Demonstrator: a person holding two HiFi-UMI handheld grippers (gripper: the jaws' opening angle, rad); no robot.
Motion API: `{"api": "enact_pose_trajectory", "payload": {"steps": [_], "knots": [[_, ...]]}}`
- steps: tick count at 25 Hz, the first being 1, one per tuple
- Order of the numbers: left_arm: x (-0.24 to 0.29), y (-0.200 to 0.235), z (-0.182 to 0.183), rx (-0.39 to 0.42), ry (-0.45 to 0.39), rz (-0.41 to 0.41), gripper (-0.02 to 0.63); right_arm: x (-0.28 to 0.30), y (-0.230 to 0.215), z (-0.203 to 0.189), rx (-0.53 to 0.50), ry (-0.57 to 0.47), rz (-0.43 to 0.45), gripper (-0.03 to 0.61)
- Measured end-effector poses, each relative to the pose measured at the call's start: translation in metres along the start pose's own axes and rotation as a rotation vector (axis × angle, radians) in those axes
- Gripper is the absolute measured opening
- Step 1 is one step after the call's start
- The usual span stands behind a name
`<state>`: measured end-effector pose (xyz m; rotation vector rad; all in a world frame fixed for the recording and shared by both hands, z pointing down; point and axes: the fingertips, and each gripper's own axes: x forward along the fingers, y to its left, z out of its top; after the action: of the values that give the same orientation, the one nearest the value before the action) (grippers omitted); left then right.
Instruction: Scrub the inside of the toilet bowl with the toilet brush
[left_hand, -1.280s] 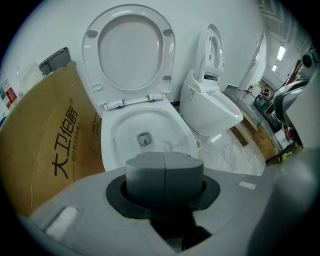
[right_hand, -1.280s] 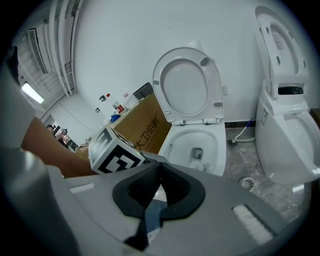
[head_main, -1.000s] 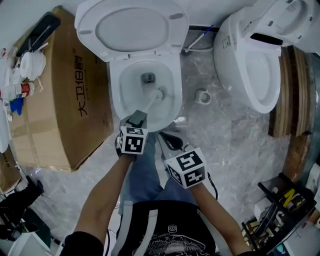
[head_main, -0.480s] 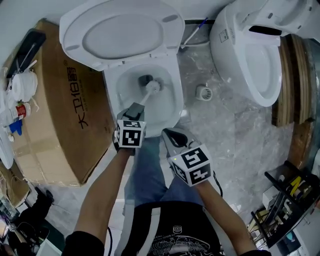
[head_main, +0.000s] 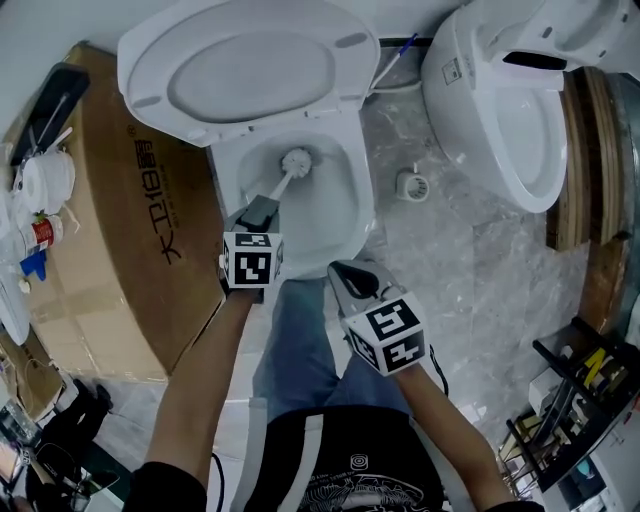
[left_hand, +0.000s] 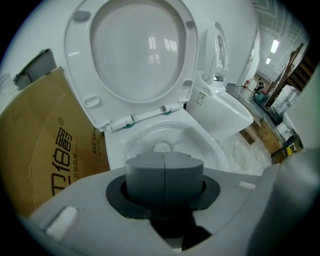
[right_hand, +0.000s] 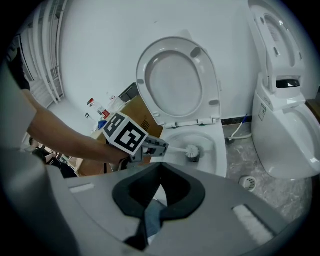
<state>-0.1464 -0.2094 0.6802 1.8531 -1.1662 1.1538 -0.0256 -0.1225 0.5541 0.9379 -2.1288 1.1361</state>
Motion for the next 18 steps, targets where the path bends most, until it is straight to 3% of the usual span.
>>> {"api": "enact_pose_trajectory", "payload": {"steps": [9,18], "knots": [[-0.021,0.024,-0.026,-0.065,0.012,0.062,0.150,0.000,0.015,-0.003,-0.048,0.018,0.036,-0.003],[-0.037,0.013,-0.061,-0.123,0.018,0.082,0.150,-0.007,0.028,-0.018,-0.109,0.047,0.077,-0.003]]}}
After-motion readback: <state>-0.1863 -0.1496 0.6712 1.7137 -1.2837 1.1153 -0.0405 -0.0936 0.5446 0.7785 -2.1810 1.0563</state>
